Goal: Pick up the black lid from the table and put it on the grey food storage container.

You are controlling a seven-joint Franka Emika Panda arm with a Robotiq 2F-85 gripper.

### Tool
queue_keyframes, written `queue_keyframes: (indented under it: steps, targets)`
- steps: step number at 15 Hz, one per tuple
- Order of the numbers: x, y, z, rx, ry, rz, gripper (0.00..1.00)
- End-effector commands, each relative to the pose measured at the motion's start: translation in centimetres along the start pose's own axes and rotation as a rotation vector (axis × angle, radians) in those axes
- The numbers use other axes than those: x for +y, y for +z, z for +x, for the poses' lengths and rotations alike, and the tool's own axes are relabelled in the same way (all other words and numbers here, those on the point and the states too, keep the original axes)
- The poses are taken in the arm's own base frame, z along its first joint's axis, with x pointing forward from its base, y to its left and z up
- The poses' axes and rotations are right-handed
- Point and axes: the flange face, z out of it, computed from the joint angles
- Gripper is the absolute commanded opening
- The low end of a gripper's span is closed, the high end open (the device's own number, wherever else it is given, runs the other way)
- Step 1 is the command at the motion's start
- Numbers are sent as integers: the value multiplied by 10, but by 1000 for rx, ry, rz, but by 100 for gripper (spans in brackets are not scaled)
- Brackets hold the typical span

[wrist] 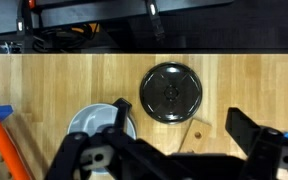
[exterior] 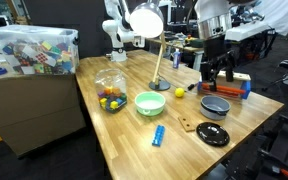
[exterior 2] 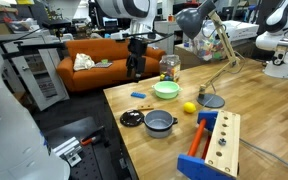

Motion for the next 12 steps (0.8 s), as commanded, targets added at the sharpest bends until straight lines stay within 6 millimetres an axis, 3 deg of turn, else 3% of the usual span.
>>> queue_keyframes:
  steps: [1,9,12]
  targets:
    - [-1,4,2,-8,5,-2,100]
    - [-2,-3,8,64,30,41,100]
    - [-2,9,18,91,19,81,100]
